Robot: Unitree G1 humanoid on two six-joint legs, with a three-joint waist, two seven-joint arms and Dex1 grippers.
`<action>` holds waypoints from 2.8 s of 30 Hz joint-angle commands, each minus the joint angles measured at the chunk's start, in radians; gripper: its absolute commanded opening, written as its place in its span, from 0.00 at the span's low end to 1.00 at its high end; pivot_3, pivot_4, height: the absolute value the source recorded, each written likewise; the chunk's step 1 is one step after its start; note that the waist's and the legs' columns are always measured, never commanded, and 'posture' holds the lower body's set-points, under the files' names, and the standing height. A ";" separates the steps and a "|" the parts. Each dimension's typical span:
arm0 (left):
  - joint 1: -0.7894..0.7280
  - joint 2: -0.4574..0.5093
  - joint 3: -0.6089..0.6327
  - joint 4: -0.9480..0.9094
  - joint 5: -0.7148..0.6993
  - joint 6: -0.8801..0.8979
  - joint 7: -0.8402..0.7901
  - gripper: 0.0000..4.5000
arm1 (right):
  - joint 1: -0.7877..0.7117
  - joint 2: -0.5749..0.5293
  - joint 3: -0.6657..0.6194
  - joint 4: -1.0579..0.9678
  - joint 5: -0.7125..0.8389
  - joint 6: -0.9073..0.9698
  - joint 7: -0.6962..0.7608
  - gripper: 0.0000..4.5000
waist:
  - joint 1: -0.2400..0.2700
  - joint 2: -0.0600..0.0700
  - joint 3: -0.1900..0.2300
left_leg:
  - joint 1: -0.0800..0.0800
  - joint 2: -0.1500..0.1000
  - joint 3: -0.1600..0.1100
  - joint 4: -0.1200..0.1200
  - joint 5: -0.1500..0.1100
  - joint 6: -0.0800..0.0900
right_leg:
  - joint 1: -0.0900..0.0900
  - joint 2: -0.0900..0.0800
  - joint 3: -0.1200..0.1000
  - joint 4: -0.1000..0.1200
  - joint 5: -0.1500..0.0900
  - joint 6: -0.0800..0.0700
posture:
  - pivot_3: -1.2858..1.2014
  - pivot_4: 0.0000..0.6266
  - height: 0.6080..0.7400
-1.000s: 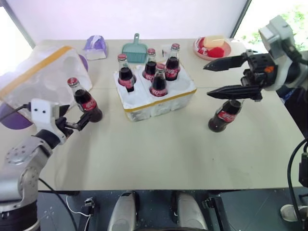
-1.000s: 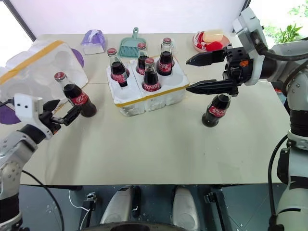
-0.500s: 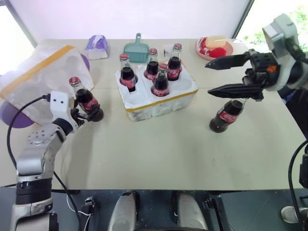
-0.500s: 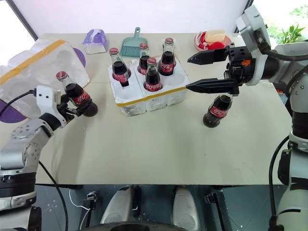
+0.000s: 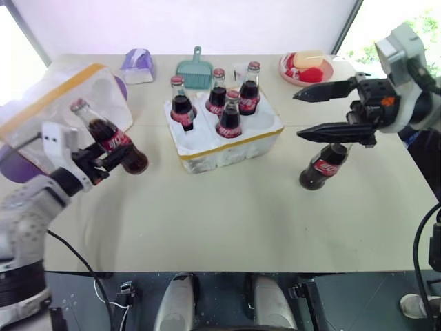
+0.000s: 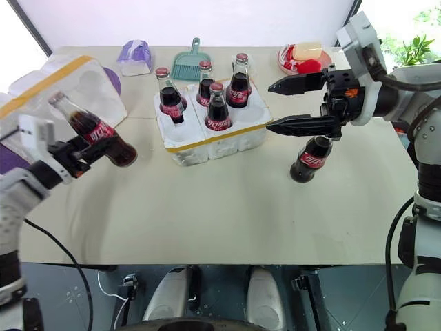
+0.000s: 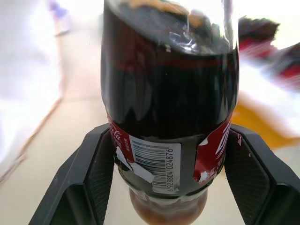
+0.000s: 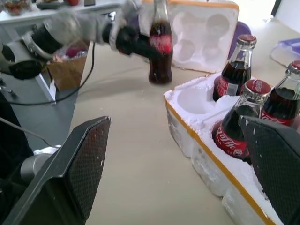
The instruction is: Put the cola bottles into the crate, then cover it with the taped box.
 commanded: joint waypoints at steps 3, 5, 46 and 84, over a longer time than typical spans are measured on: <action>-0.231 0.037 -0.009 -0.018 -0.188 0.054 0.041 0.61 | -0.009 0.007 -0.030 -0.016 0.010 -0.018 -0.007 1.00 | 0.006 -0.001 0.000 | 0.000 0.000 -0.001 0.000 0.000 0.000 | 0.001 0.000 -0.001 0.000 0.000 0.000 | 0.52 0.24 0.97; -0.309 0.017 -0.107 0.012 -0.110 0.021 0.052 0.61 | -0.009 0.015 -0.031 -0.018 0.012 -0.016 -0.017 1.00 | 0.002 -0.001 -0.001 | 0.001 0.000 -0.001 0.001 0.000 0.000 | 0.002 0.000 -0.001 0.000 0.000 0.000 | 0.52 0.24 0.97; -0.392 -0.020 -0.123 0.004 -0.081 0.095 -0.114 1.00 | 0.307 -0.175 -0.402 -0.274 0.227 0.229 -0.158 1.00 | 0.003 -0.002 -0.001 | 0.001 0.000 -0.001 0.000 0.000 0.000 | 0.002 0.000 -0.001 0.000 0.000 0.000 | 0.52 0.24 0.97; -0.302 0.004 -0.465 -0.107 0.044 -0.049 -0.281 1.00 | 0.811 0.359 -0.438 -0.233 -0.018 -0.141 -0.736 1.00 | 0.002 -0.002 -0.003 | 0.017 0.000 -0.001 -0.003 0.000 0.001 | 0.017 0.001 0.000 -0.002 -0.001 -0.002 | 0.52 0.24 0.97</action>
